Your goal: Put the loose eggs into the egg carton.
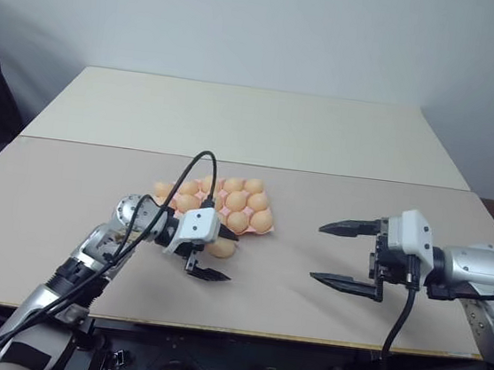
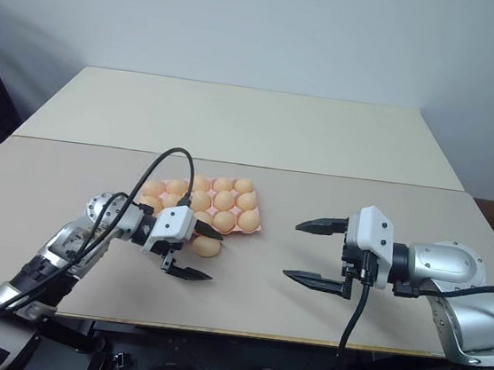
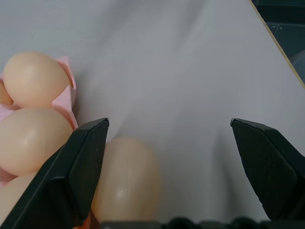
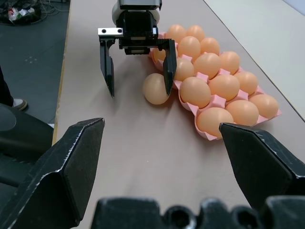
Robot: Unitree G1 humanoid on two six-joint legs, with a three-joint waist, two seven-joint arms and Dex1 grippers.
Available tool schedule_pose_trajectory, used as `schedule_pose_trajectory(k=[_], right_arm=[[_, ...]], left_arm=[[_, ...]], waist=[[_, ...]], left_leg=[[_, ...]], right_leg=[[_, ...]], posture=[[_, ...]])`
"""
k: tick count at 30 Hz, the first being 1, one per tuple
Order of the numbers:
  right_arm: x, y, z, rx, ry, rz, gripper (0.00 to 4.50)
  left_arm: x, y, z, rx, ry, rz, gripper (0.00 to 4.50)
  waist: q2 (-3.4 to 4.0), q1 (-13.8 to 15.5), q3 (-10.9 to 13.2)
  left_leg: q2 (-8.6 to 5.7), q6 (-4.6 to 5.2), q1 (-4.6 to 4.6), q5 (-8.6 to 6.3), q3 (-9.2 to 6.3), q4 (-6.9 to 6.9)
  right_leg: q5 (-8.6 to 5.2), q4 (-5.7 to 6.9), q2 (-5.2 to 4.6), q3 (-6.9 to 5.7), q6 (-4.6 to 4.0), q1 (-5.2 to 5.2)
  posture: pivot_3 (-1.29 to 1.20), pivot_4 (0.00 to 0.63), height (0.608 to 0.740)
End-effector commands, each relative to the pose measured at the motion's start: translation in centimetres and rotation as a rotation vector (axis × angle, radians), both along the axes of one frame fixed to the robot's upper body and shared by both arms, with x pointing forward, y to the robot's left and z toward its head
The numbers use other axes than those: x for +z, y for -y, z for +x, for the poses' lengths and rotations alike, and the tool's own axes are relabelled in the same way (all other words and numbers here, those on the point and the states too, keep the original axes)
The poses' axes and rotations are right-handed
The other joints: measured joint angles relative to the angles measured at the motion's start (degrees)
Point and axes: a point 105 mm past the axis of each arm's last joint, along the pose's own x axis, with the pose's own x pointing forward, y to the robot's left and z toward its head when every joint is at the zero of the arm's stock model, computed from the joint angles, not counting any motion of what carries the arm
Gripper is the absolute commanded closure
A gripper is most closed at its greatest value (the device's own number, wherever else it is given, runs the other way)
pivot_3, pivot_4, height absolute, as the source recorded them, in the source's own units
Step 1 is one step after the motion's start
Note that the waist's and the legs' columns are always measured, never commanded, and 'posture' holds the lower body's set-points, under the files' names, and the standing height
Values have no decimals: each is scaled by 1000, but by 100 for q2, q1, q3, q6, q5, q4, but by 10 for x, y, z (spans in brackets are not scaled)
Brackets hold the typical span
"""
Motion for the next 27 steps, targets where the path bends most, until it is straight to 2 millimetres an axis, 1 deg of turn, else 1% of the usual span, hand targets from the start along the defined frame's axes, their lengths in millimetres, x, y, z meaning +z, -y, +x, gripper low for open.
schedule_pose_trajectory(k=[1,8,16,21,24,27], right_arm=[[13,1,-3,-1,50,8,0],[16,-1,-2,3,62,10,0],[17,-2,-2,8,71,13,0],[20,-4,-2,15,80,16,0],[20,-4,-3,18,83,18,0],[20,-5,-3,19,85,19,0]], left_arm=[[-2,0,1,0,1,31,32],[-2,-3,-5,-24,8,64,32],[-2,-10,-6,12,28,101,32],[-2,-8,-4,21,46,117,32],[-3,-8,-4,15,70,141,611],[-4,-9,-2,14,104,177,611]], waist=[[0,-3,0],[0,-6,0],[0,-8,0],[0,-9,0],[0,-7,0],[0,-12,0]], left_leg=[[0,0,1,0,0,0],[0,0,1,0,0,0],[0,0,2,0,0,0],[0,0,7,0,0,-1],[0,0,7,0,0,-1],[0,0,8,0,0,-1]], right_leg=[[0,0,0,0,0,1],[0,0,0,1,0,1],[0,1,0,1,0,0],[0,1,0,1,0,5],[0,0,0,1,0,4],[0,1,0,1,0,6]], posture=[[0,150,740],[0,150,740],[0,150,740],[0,150,740],[0,150,740],[0,150,740]])
